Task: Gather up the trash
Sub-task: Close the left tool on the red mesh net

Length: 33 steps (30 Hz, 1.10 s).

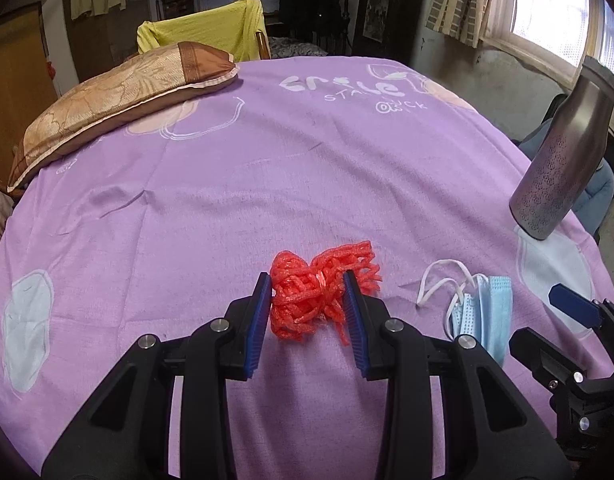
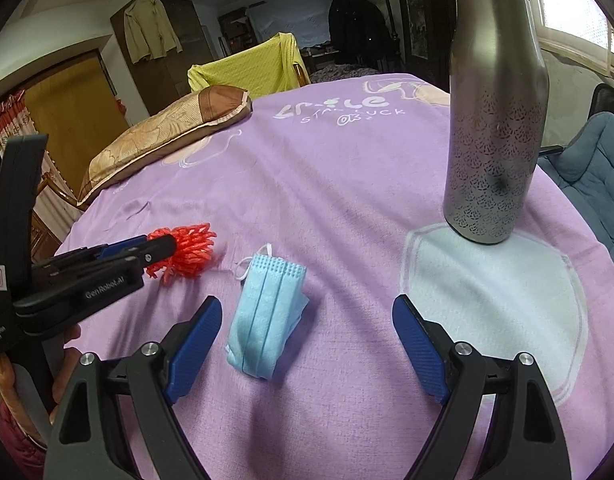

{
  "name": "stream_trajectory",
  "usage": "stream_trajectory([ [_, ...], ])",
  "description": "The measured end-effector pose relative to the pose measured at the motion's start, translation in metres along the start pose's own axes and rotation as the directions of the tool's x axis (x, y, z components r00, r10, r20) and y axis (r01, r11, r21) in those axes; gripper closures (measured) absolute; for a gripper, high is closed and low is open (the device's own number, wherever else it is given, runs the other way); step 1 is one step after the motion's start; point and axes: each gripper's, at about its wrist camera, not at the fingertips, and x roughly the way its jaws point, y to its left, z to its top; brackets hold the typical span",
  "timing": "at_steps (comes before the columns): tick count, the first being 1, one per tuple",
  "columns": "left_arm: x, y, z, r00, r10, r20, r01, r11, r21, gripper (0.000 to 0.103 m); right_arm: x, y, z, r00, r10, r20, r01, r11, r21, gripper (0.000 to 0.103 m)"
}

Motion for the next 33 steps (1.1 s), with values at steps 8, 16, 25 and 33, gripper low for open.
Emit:
stream_trajectory([
  [8, 0.007, -0.004, -0.002, 1.000, 0.010, -0.016, -0.010, 1.000, 0.013, 0.047, -0.002, -0.003, 0.001, 1.000, 0.010, 0.003, -0.010, 1.000, 0.015, 0.017],
  [16, 0.016, -0.005, -0.004, 0.999, 0.020, -0.041, -0.019, 1.000, 0.020, 0.039, -0.003, -0.005, 0.001, 1.000, 0.019, 0.001, -0.019, 1.000, 0.025, 0.017],
  [25, 0.014, 0.020, 0.006, 0.991, -0.127, -0.030, 0.124, 0.988, -0.092, 0.039, -0.003, -0.009, 0.001, 1.000, 0.014, 0.001, -0.014, 0.999, 0.046, 0.017],
  [33, 0.040, 0.020, 0.012, 0.979, -0.181, -0.090, 0.169, 0.978, -0.126, 0.041, -0.005, -0.011, 0.001, 1.000, 0.016, 0.008, -0.016, 0.999, 0.052, 0.017],
])
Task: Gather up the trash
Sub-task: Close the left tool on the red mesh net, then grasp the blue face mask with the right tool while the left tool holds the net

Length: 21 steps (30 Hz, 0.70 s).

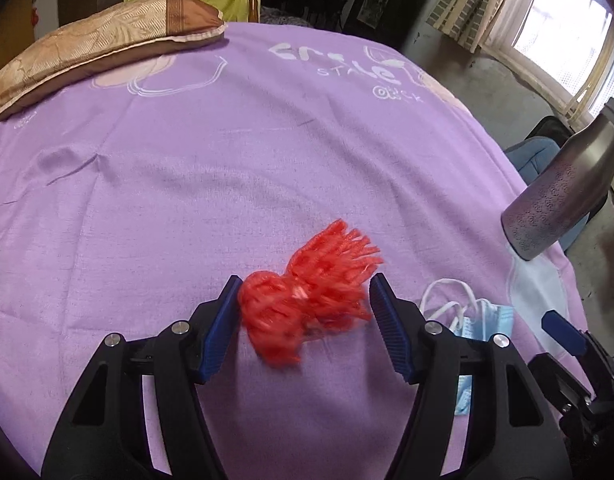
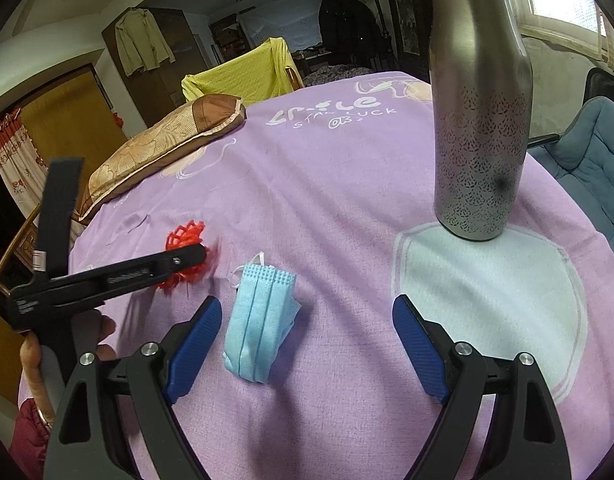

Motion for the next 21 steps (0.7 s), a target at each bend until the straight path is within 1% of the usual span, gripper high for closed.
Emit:
stream_trajectory([
  [1, 0.001, 0.001, 0.000, 1.000, -0.006, -0.006, 0.006, 1.000, -0.005, 0.049, 0.000, -0.001, 0.000, 1.000, 0.000, -0.001, 0.000, 1.000, 0.000, 0.017],
  [3, -0.002, 0.003, 0.001, 1.000, -0.009, 0.003, 0.009, 1.000, -0.018, 0.053, 0.002, 0.000, 0.000, 1.000, -0.003, -0.008, 0.003, 1.000, -0.003, 0.017],
  [5, -0.013, 0.007, 0.001, 0.999, 0.010, 0.035, -0.009, 0.999, -0.031, 0.054, 0.004, 0.001, 0.000, 1.000, -0.008, -0.015, 0.008, 1.000, -0.012, 0.017],
  [7, -0.027, 0.008, 0.001, 0.996, 0.047, 0.075, -0.045, 0.999, -0.029, 0.054, 0.007, 0.004, 0.000, 1.000, -0.012, -0.022, 0.011, 1.000, -0.027, 0.017],
  [8, -0.035, 0.007, 0.000, 0.992, 0.078, 0.103, -0.077, 0.997, -0.020, 0.054, 0.008, 0.007, 0.000, 1.000, -0.012, -0.026, 0.011, 0.999, -0.034, 0.017],
  [10, -0.046, 0.004, -0.002, 0.982, 0.118, 0.145, -0.118, 0.993, -0.006, 0.054, 0.013, 0.011, -0.001, 0.999, -0.009, -0.040, 0.007, 0.999, -0.049, 0.017],
  [11, -0.050, 0.002, -0.002, 0.980, 0.122, 0.157, -0.123, 0.992, -0.005, 0.054, 0.014, 0.013, -0.002, 0.999, -0.012, -0.044, 0.009, 0.998, -0.055, 0.017],
  [13, -0.054, 0.001, -0.002, 0.980, 0.113, 0.161, -0.114, 0.993, -0.007, 0.054, 0.018, 0.018, -0.002, 0.998, -0.020, -0.052, 0.016, 0.997, -0.076, 0.017],
  [15, -0.053, 0.001, -0.003, 0.981, 0.118, 0.154, -0.119, 0.993, -0.002, 0.053, 0.021, 0.023, -0.004, 0.998, -0.021, -0.058, 0.016, 0.995, -0.096, 0.017],
  [21, -0.045, 0.003, -0.004, 0.987, 0.116, 0.114, -0.116, 0.993, -0.005, 0.053, 0.026, 0.033, -0.006, 0.997, 0.005, -0.080, -0.015, 0.992, -0.125, 0.017],
])
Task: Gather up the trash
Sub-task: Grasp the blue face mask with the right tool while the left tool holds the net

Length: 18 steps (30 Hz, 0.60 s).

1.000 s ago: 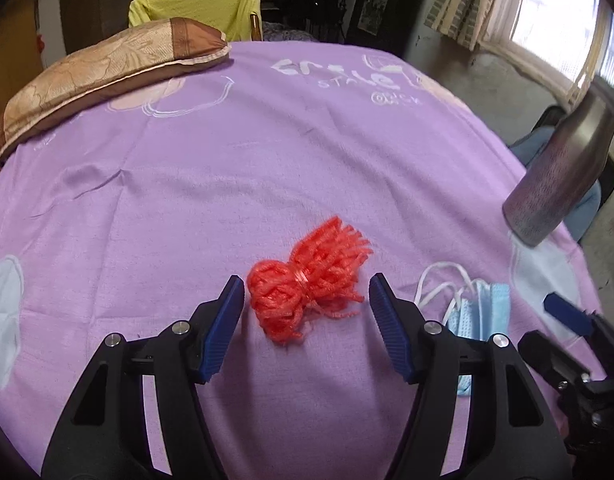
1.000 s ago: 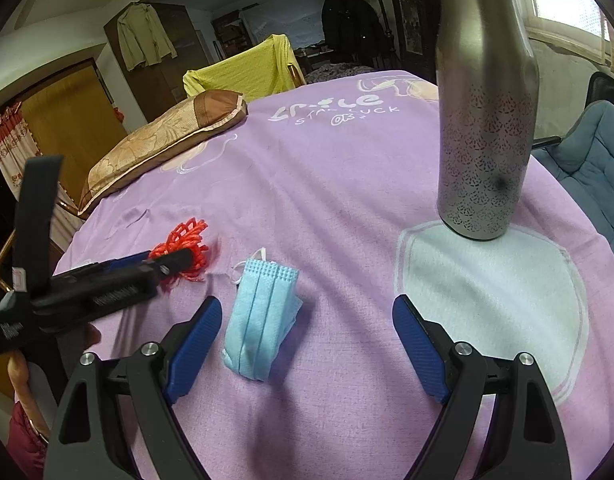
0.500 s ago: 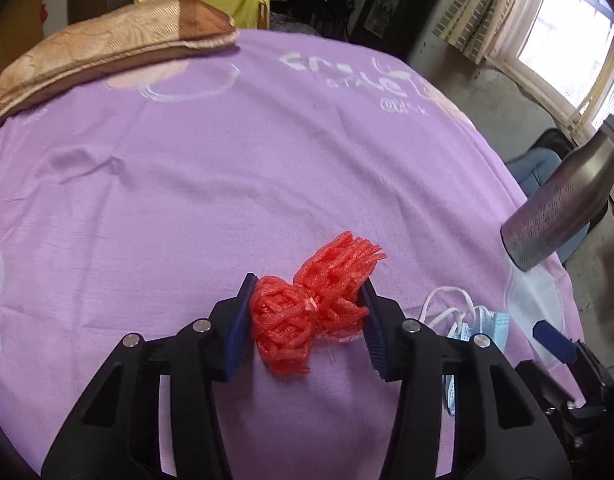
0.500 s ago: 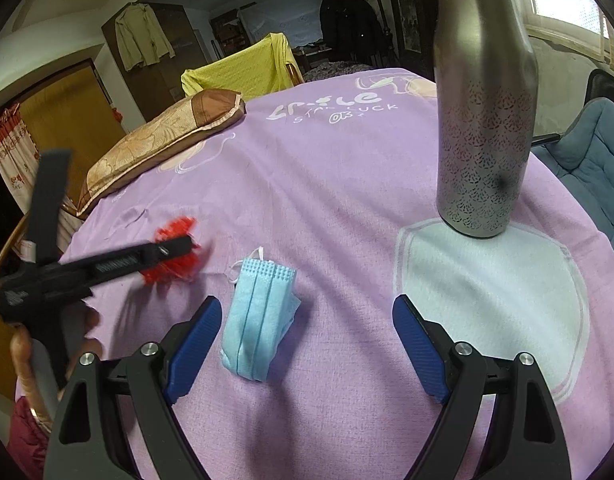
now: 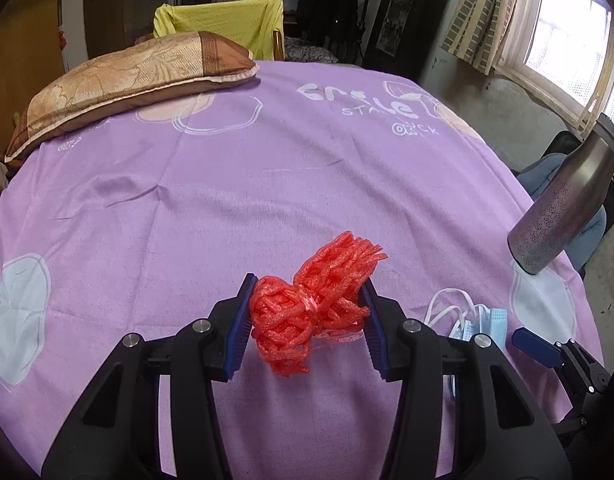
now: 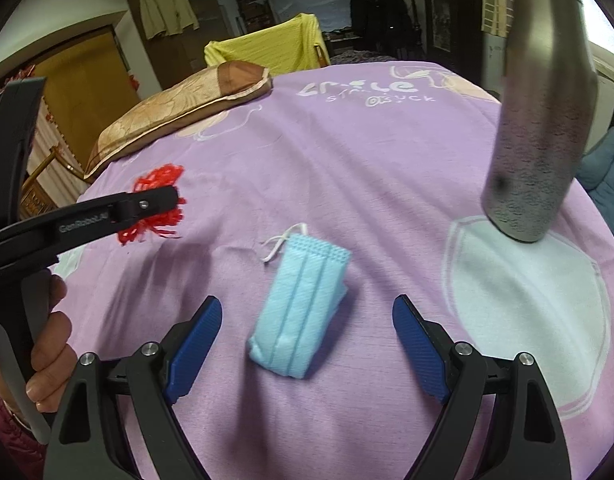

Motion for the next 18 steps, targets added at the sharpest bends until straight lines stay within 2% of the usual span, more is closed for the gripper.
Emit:
stream_trajectory([
  [9, 0.002, -0.005, -0.003, 0.999, 0.035, -0.004, -0.035, 0.999, 0.023, 0.053, 0.009, 0.002, 0.002, 1.000, -0.008, -0.029, 0.008, 1.000, 0.004, 0.020],
  [11, 0.002, -0.005, -0.003, 0.999, 0.033, -0.006, -0.033, 0.999, 0.023, 0.053, 0.010, 0.001, 0.002, 1.000, -0.003, -0.030, 0.003, 1.000, 0.005, 0.027],
  [12, 0.002, -0.005, -0.003, 0.999, 0.034, -0.004, -0.034, 0.999, 0.024, 0.053, 0.011, 0.001, 0.002, 0.999, 0.005, -0.034, -0.004, 1.000, 0.006, 0.035],
  [14, -0.001, -0.007, -0.004, 0.999, 0.044, 0.008, -0.045, 0.999, 0.032, 0.053, 0.012, -0.002, 0.003, 0.999, 0.019, -0.039, -0.019, 1.000, 0.011, 0.058],
  [15, -0.004, -0.009, -0.005, 0.998, 0.056, 0.022, -0.057, 0.998, 0.039, 0.053, 0.013, -0.003, 0.003, 0.999, 0.027, -0.042, -0.026, 1.000, 0.015, 0.064],
  [18, -0.013, -0.015, -0.008, 0.994, 0.090, 0.061, -0.094, 0.994, 0.062, 0.053, 0.011, -0.006, 0.003, 0.998, 0.047, -0.035, -0.046, 0.999, 0.030, 0.072],
])
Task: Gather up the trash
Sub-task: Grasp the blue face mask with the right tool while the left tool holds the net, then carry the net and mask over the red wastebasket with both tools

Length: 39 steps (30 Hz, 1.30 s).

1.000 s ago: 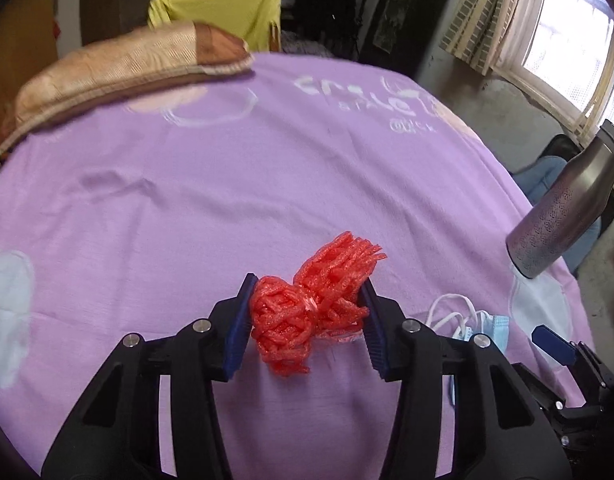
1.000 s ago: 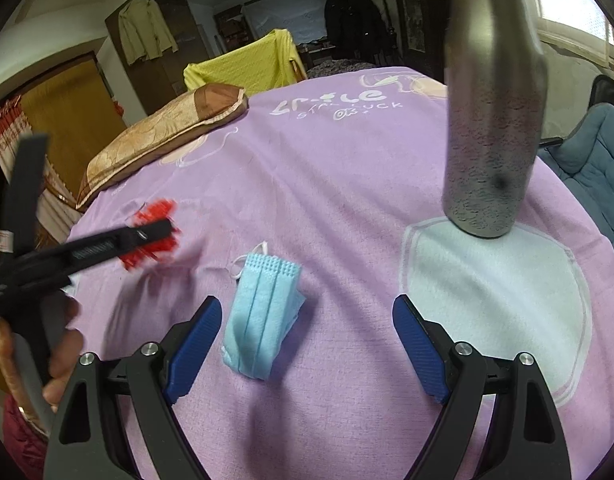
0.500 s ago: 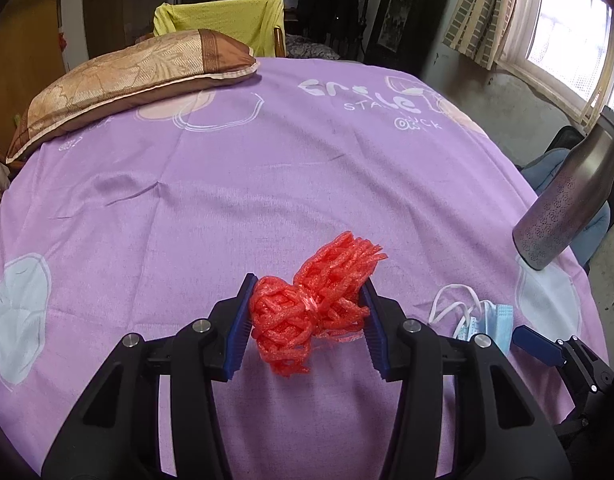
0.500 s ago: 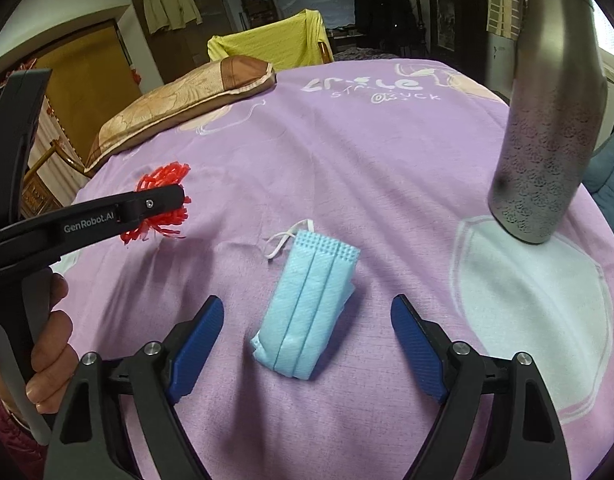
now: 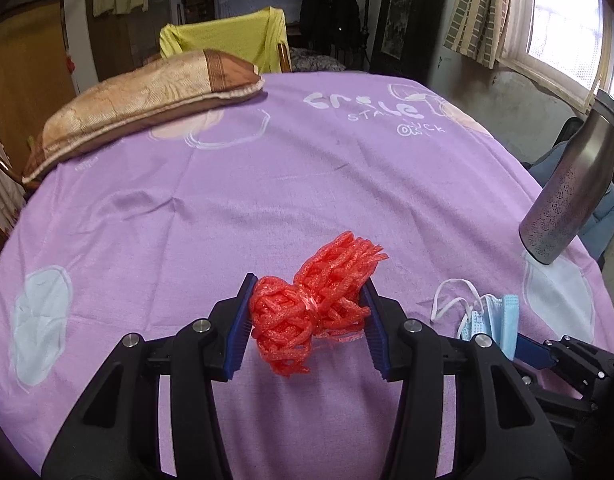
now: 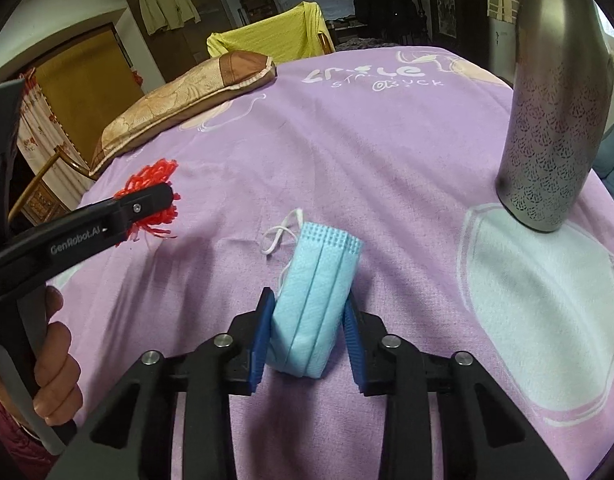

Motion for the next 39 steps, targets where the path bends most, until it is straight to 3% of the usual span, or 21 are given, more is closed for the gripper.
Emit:
stream_trajectory([
  [5, -0.014, -0.004, -0.004, 0.999, 0.025, 0.045, -0.026, 0.999, 0.024, 0.053, -0.007, -0.003, -0.001, 1.000, -0.004, 0.026, 0.004, 1.000, 0.001, 0.074],
  [12, -0.027, -0.001, -0.008, 0.996, 0.028, 0.081, -0.030, 0.999, 0.025, 0.053, -0.003, -0.007, 0.000, 1.000, 0.008, 0.001, -0.008, 1.000, 0.019, 0.074],
  [24, -0.033, 0.008, -0.028, 0.996, 0.080, 0.048, -0.080, 0.997, -0.001, 0.053, -0.007, -0.005, -0.008, 0.997, 0.070, -0.020, -0.069, 0.997, 0.029, 0.072],
  [33, -0.087, 0.021, -0.045, 0.990, 0.095, 0.105, -0.090, 0.995, -0.048, 0.053, -0.049, 0.009, -0.014, 0.993, 0.094, 0.070, -0.095, 0.995, 0.008, 0.073],
  [39, -0.134, 0.017, -0.059, 0.976, 0.122, 0.179, -0.116, 0.992, -0.044, 0.052, -0.086, 0.029, -0.022, 0.983, 0.117, 0.144, -0.113, 0.993, -0.040, 0.073],
])
